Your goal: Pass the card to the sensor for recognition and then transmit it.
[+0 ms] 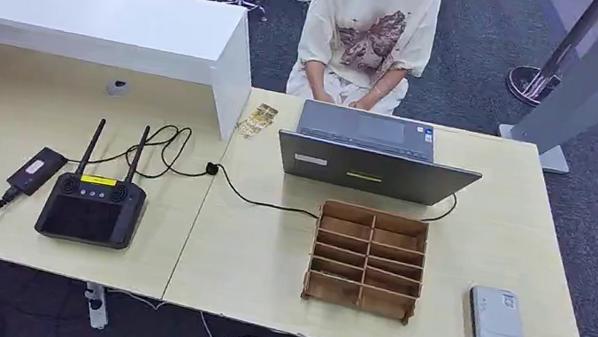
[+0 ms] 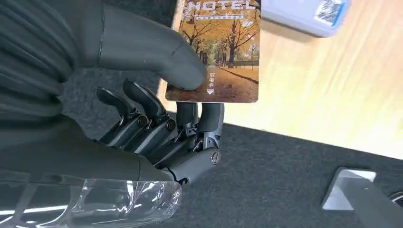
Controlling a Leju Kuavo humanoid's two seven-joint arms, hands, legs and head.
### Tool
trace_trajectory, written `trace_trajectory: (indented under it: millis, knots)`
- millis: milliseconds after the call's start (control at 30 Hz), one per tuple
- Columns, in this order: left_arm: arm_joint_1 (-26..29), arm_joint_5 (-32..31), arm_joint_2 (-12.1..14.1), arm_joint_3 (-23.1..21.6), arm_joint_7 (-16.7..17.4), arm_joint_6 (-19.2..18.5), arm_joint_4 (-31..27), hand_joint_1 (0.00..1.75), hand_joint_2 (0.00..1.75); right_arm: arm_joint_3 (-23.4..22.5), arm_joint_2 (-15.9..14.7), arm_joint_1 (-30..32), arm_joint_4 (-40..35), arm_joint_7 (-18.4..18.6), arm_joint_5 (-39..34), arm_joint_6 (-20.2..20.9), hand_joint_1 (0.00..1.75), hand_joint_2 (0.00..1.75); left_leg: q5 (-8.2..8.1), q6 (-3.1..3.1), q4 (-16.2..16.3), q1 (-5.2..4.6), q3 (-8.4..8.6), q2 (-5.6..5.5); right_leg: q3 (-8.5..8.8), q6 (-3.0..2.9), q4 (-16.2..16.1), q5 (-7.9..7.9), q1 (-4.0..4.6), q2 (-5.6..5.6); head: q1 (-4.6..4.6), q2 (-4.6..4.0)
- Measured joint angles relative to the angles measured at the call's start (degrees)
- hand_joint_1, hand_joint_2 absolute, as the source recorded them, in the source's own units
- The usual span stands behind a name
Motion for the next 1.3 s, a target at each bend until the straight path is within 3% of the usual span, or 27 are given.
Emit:
trace_trajectory:
  millis: [467,1300]
  knots:
    - [0.0,0.1,0.0,0.0,0.3,0.0,0.0,0.0,0.0,6.9,-3.7,-0.4,1.2,0.7,-4.4,-4.8,1.75,1.75,0.0,0.0,0.0,0.0,0.0,-0.02,0.0,0.0,0.0,0.0,0.0,-0.01,-0.02,0.0]
    - [0.0,-0.7,0.0,-0.2,0.7,0.0,0.0,0.0,0.0,16.0,-6.1,-2.0,5.8,0.2,-6.2,-10.3,1.75,1.75,0.0,0.0,0.0,0.0,0.0,-0.03,0.0,0.0,0.0,0.0,0.0,-0.03,0.0,0.0]
